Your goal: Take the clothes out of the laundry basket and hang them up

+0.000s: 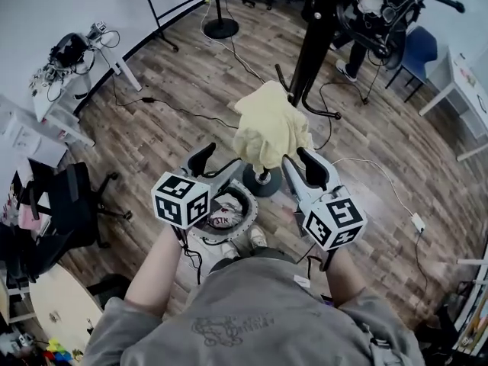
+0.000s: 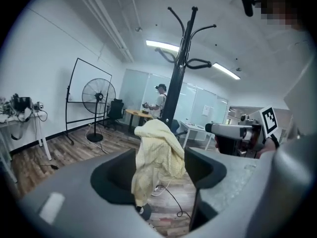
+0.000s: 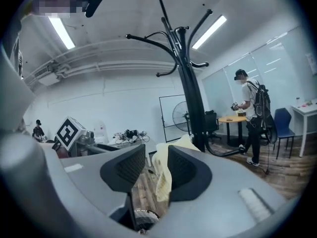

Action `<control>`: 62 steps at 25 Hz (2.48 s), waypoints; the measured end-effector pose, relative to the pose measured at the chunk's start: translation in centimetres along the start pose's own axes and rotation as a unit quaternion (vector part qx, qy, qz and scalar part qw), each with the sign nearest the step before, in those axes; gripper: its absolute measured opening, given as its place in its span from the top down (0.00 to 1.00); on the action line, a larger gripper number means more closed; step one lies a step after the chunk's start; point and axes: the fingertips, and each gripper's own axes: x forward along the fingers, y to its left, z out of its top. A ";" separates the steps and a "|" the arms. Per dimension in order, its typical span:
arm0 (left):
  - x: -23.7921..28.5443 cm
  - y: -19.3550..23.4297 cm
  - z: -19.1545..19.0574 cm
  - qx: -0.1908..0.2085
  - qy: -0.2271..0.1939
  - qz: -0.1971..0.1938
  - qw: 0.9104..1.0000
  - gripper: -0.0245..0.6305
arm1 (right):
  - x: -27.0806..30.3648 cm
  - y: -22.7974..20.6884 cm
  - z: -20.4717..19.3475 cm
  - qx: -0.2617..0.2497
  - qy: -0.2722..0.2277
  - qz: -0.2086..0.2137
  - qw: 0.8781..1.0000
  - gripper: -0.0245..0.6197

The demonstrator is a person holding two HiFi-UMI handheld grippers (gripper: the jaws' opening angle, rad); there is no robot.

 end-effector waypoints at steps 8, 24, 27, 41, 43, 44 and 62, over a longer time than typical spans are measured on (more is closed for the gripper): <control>-7.3 3.2 2.3 0.009 -0.054 0.076 0.996 0.49 | 2.5 4.3 2.6 -0.016 -0.021 0.062 0.998 0.71; -18.6 10.3 -4.3 -0.051 -0.054 0.238 0.968 0.49 | 9.2 10.9 -1.0 -0.052 0.046 0.162 0.984 0.57; -19.5 11.0 -5.9 -0.058 -0.043 0.253 0.965 0.49 | 9.9 11.8 -2.3 -0.057 0.065 0.170 0.982 0.57; -17.8 14.9 -12.7 -0.041 0.057 0.285 0.956 0.49 | 13.9 12.3 -11.6 -0.068 0.174 0.182 0.965 0.56; -17.3 15.3 -14.4 -0.052 0.068 0.280 0.956 0.49 | 14.2 12.3 -13.4 -0.066 0.190 0.181 0.963 0.56; -17.0 15.5 -15.2 -0.057 0.073 0.278 0.956 0.49 | 14.4 12.2 -14.3 -0.069 0.200 0.182 0.960 0.55; -11.3 20.0 -32.9 -0.152 0.191 0.235 0.941 0.49 | 16.9 12.7 -34.3 -0.065 0.391 0.182 0.900 0.51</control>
